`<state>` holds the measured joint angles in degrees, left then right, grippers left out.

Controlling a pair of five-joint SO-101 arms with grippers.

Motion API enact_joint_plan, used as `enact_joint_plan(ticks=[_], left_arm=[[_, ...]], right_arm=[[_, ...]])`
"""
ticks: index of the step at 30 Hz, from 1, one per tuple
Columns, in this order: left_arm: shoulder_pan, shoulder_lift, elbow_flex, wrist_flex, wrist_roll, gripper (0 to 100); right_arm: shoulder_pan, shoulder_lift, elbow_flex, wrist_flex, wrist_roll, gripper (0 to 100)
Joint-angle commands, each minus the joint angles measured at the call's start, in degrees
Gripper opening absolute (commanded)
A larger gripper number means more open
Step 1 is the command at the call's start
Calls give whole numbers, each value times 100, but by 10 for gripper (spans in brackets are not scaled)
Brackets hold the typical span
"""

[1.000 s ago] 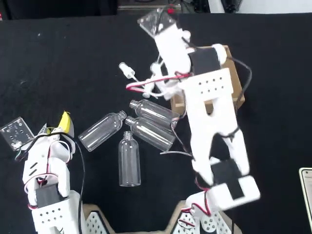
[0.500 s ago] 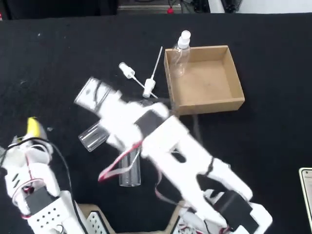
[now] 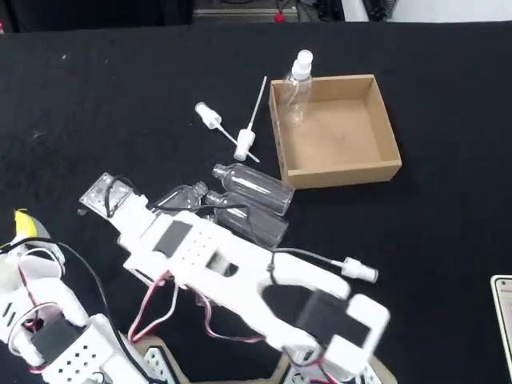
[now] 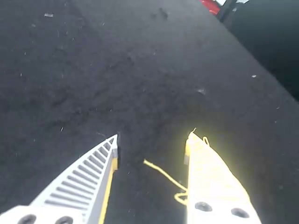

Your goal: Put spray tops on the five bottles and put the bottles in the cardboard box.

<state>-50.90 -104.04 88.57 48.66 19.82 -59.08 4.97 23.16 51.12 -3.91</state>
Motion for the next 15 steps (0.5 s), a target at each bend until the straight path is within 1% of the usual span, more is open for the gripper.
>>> enact_joint_plan(ticks=[1, 2, 5, 10, 13, 15], left_arm=[[268, -44, 31, -18, -105, 227], [321, -35, 75, -35, -105, 227], [418, -44, 215, -53, -105, 227], [462, -44, 251, -53, -114, 227], [462, -44, 251, -53, -114, 227], [462, -44, 259, -53, -114, 227]], right_arm=[[-123, -31, -813, 774, -62, 181], [-123, -84, -945, 993, -62, 192], [-88, -400, -1174, 1380, -18, 176], [53, -1270, -831, 1442, -18, 170], [387, -1719, -488, 1679, -18, 170], [791, -1895, -207, 1873, 26, 170]])
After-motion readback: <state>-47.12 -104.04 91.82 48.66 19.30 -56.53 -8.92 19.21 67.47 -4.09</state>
